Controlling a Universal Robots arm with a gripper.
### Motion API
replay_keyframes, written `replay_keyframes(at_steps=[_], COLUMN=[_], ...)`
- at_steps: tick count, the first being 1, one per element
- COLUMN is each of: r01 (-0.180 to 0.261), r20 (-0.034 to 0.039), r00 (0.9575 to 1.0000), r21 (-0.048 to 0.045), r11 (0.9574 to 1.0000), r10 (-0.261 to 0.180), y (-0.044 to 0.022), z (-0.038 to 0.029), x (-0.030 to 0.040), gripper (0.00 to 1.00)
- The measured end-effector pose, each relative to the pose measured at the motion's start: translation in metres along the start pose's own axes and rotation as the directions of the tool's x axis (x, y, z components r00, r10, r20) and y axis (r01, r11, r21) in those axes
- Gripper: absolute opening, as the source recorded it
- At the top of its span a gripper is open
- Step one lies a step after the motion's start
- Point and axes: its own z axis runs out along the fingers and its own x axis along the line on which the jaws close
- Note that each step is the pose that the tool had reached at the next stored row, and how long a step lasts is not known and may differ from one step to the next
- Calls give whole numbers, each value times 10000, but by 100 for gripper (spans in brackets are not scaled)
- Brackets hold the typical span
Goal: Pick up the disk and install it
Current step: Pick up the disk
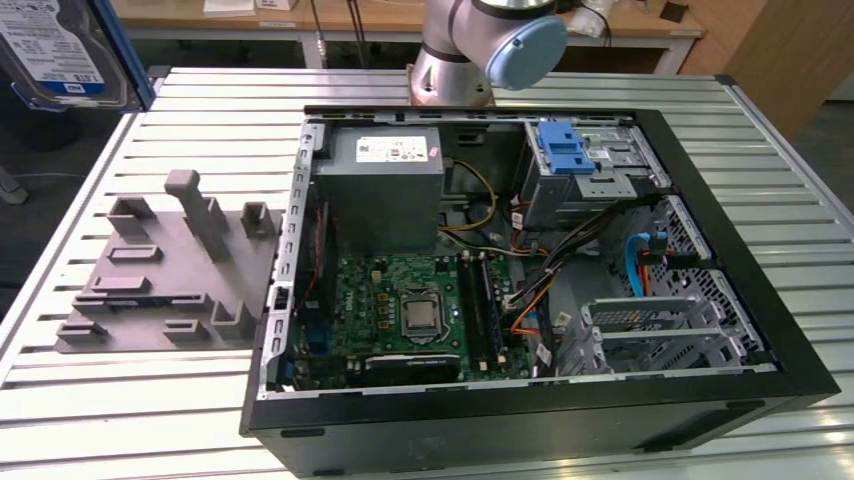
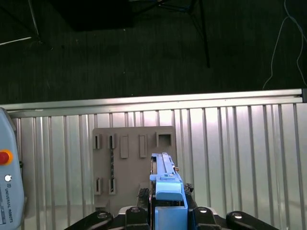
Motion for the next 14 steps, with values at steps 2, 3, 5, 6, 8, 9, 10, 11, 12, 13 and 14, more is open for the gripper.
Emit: replay_keyframes(at_steps=[2, 3, 5, 6, 8, 9, 10, 11, 12, 13, 14], r01=[-1, -1, 0, 0, 0, 0, 0, 0, 0, 0, 0], r20=[0, 0, 0, 0, 0, 0, 0, 0, 0, 0, 0], r00=[10000, 10000, 10000, 10000, 10000, 10000, 10000, 10000, 10000, 10000, 10000], r21=[0, 0, 0, 0, 0, 0, 0, -1, 0, 0, 0], r11=[10000, 10000, 10000, 10000, 10000, 10000, 10000, 10000, 10000, 10000, 10000], r10=[1, 1, 0, 0, 0, 0, 0, 0, 0, 0, 0], y=[-16, -24, -41, -49, -66, -76, -87, -99, -110, -120, -130], z=[0, 0, -1, -1, -2, -2, -2, -3, -3, -3, -3], x=[-1, -2, -3, -3, -4, -5, -5, -6, -7, -7, -8], gripper=[36, 36, 36, 36, 36, 36, 36, 36, 36, 36, 36])
